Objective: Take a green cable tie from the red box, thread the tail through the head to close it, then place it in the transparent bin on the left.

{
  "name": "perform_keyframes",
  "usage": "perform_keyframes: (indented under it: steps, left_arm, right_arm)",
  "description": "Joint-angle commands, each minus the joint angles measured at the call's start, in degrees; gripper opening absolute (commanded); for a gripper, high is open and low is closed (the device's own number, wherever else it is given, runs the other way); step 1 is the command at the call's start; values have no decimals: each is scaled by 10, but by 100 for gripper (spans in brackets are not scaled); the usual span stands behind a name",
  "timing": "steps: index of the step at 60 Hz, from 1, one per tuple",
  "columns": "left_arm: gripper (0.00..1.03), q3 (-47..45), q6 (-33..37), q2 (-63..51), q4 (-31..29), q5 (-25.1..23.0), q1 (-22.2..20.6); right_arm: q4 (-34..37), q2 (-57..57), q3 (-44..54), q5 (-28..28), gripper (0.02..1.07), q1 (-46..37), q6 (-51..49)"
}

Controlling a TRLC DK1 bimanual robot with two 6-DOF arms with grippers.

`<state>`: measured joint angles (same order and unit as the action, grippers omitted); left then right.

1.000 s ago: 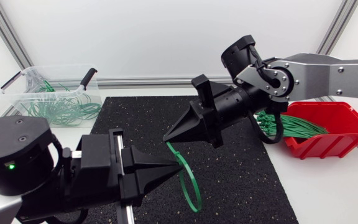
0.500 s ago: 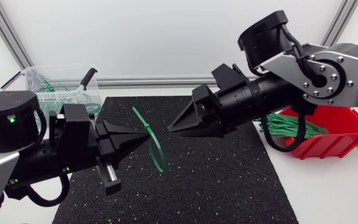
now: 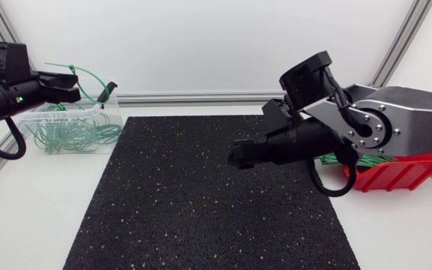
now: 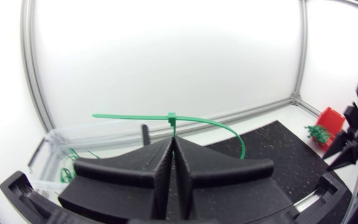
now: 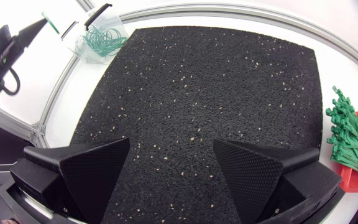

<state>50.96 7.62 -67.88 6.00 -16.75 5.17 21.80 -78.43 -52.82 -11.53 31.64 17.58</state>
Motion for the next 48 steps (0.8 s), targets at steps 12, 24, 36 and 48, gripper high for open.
perform_keyframes:
  steps: [12,24,36,48]
  left_arm:
    - [4,184,-17,-147,-6,98,60]
    - [5,349,-24,-298,-133,150,73]
    - [78,436,-17,-405,-285,211,58]
    - [100,393,-25,-336,-307,246,34]
  right_arm:
    - [-15,108,61,82,103,26,-48]
    - [3,168,95,93,103,26,-55]
    - [32,217,119,95,103,27,-56]
    - [57,265,127,114,103,14,-88]
